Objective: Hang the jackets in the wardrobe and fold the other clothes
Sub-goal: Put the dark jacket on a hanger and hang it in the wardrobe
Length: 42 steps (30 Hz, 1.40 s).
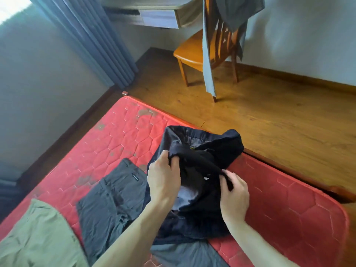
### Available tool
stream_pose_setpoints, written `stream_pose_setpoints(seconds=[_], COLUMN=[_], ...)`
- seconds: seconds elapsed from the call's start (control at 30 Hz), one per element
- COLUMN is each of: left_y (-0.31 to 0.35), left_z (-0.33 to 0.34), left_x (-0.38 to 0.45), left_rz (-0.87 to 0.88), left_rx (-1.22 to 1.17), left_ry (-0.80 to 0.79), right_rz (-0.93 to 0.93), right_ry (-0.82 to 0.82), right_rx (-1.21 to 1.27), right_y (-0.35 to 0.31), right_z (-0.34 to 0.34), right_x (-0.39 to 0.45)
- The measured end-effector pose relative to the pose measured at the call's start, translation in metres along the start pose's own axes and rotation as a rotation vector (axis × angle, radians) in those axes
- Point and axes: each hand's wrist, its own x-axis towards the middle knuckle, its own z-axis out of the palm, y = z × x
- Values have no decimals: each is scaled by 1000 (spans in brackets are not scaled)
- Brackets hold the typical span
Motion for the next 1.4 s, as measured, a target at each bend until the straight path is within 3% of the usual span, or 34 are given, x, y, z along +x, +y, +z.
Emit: stream_pose_setpoints(seconds=[0.23,0.4,0.53,0.7,1.03,1.2,1.4], left_y=[44,65,88,79,60,48,34], left_z=[-92,-169,-228,-312,-444,-503,-529], left_x=[-17,-26,-42,-55,-73,-77,-101], left_rz=[-177,-193,-119,-41,61,-14,0], left_rx=[-563,-718,-733,-619,-303,-266,-134], left_ry=[184,421,502,602,836,819,756], right_rz=[-375,-505,-503,-699,-1280,-1261,-957], right_ry=[-185,-324,-385,-464,-637,-844,-1188], right_rx=[107,-30,89,76,-29,93,192], right_y=[-94,-139,-197,-281,-435,-503,-565], right_z=[-13,-24,-29,-52,-92,-107,-128], right_x=[-10,-55,-64,-34,-50,-66,-73])
